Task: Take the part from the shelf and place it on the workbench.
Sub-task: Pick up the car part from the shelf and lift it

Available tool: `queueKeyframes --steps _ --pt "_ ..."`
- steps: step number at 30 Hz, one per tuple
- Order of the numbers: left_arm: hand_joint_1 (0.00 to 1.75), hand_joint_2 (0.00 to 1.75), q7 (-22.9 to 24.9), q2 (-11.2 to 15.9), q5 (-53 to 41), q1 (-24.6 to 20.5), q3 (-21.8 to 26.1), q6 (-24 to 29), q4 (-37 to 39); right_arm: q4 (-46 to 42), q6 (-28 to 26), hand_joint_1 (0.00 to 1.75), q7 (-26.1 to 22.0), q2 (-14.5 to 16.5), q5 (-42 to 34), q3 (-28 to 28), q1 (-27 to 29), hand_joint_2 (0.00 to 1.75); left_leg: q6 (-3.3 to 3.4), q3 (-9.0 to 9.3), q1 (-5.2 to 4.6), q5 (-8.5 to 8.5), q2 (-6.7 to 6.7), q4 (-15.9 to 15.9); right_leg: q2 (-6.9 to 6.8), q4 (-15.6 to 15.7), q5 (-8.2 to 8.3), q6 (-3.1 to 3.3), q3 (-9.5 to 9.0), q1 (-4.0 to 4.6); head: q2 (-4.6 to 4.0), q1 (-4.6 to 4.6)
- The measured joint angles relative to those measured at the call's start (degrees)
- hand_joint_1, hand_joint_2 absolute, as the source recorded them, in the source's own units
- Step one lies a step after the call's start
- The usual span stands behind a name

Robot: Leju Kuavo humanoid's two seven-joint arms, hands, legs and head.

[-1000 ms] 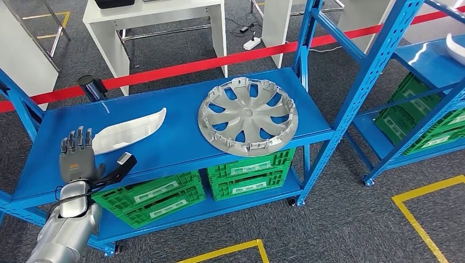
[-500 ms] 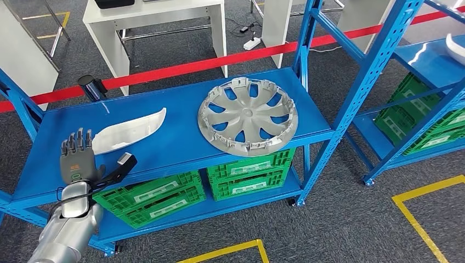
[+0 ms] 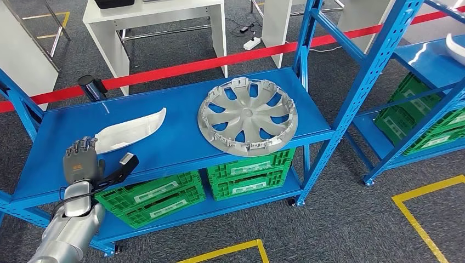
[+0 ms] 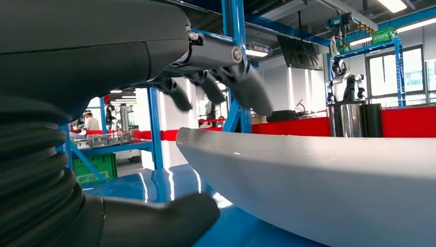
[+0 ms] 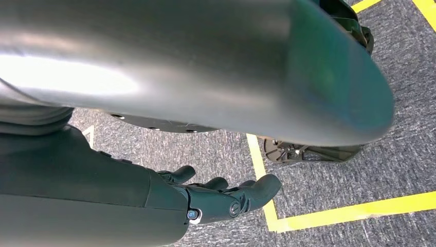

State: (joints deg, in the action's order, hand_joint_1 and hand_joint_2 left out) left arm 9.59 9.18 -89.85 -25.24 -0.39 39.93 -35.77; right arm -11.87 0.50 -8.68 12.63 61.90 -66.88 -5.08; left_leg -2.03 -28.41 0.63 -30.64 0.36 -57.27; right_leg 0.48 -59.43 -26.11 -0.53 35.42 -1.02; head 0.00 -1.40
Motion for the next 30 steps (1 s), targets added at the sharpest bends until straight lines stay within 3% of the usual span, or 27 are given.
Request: queueKeyframes --steps 30 --pt "1.75 1.75 1.6 -0.1 0.0 -0.8 -0.4 0.0 2.9 0.0 0.0 0.00 -0.2 0.0 0.3 0.0 0.0 0.00 0.00 0.00 0.00 0.00 0.00 0.0 0.00 0.0 0.00 0.00 0.00 0.00 0.00 0.00"
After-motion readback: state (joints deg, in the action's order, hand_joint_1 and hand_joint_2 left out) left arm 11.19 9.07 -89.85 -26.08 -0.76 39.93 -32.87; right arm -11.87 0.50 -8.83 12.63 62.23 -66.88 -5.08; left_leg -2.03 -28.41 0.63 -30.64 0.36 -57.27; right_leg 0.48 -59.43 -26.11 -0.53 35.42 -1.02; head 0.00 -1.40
